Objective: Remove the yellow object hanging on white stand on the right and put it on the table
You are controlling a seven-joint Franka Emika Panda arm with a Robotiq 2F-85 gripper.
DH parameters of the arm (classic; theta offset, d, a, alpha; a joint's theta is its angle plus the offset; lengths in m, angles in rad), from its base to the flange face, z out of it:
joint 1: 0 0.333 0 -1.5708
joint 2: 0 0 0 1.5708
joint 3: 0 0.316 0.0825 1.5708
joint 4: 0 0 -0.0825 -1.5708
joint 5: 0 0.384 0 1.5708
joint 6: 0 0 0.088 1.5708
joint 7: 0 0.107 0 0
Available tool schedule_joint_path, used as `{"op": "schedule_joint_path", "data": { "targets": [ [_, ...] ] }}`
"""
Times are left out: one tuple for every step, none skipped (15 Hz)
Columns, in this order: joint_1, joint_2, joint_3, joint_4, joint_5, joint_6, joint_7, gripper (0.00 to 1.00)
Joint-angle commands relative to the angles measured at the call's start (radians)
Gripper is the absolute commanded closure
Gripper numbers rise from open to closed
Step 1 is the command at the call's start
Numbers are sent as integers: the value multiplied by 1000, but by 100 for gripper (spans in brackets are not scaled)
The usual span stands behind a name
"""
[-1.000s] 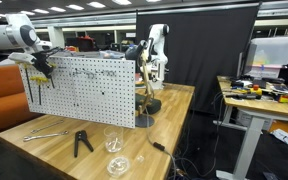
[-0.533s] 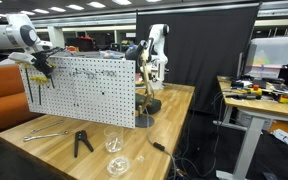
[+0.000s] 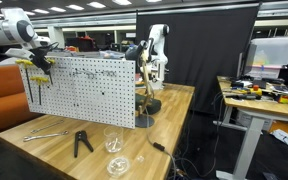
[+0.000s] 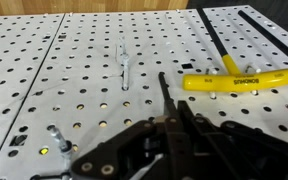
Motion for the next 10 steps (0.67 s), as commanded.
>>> {"op": "schedule_joint_path", "data": {
  "targets": [
    [8, -59, -8, -39, -28, 21, -3, 98],
    [7, -68, -3, -40, -29, 19, -6, 98],
    [5, -76, 2, -45, -26, 19, -9, 98],
    [2, -84, 7, -51, -20, 17, -14, 98],
    [-1, -94, 12, -61, -15, 16, -18, 98],
    [-3, -101, 15, -71, -12, 12, -20, 98],
    [-8, -112, 20, -87, -7, 4, -28, 98],
    [-13, -125, 25, -110, 3, -3, -37, 98],
    [-19, -138, 30, -134, 12, -9, -45, 98],
    [-22, -151, 29, -160, 11, -15, -45, 98]
  ]
}}
